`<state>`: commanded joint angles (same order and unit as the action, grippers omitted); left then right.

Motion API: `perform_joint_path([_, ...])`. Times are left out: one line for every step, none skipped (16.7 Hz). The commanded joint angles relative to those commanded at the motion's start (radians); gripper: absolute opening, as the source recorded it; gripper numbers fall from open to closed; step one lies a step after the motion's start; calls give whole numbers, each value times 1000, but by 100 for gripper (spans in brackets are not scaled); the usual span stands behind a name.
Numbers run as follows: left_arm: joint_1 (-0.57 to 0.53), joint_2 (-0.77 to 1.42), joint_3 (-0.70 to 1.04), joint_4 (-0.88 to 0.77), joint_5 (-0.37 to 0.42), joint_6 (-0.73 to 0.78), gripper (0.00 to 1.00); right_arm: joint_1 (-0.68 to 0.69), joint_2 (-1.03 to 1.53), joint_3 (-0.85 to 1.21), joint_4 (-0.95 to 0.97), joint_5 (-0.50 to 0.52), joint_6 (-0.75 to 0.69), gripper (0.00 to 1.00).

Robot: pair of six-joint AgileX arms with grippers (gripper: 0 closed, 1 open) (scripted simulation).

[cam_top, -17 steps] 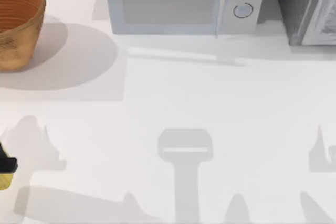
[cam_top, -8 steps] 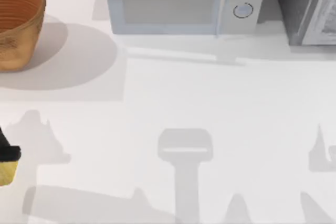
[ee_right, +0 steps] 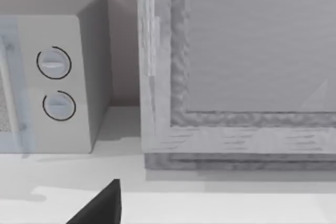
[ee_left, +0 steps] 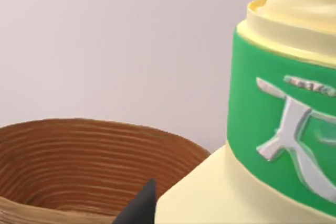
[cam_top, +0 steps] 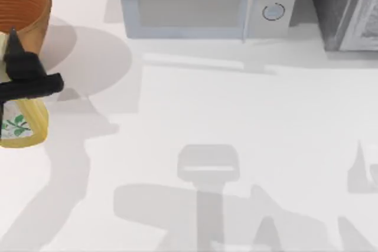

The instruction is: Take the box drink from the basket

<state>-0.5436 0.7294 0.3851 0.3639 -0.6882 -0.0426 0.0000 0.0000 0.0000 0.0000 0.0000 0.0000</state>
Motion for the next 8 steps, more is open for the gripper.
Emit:
perform_joint_path([-63, 87, 47, 43, -86, -4, 0, 0, 0, 0, 0, 0, 0, 100])
perform_joint_path([-125, 176, 93, 86, -174, -8, 0, 0, 0, 0, 0, 0, 0, 100])
perform_joint_path([-187, 265, 139, 128, -263, -12, 0, 0, 0, 0, 0, 0, 0, 100])
perform_joint_path([-247, 353, 183, 168, -351, -16, 0, 0, 0, 0, 0, 0, 0, 100])
perform_joint_path([-306, 441, 226, 207, -439, -21, 0, 0, 0, 0, 0, 0, 0, 100])
perform_joint_path([-362, 527, 268, 244, -526, -25, 0, 0, 0, 0, 0, 0, 0, 100])
perform_joint_path([-415, 611, 307, 279, -609, -29, 0, 0, 0, 0, 0, 0, 0, 100])
perform_joint_path([-465, 691, 343, 312, -690, -34, 0, 0, 0, 0, 0, 0, 0, 100])
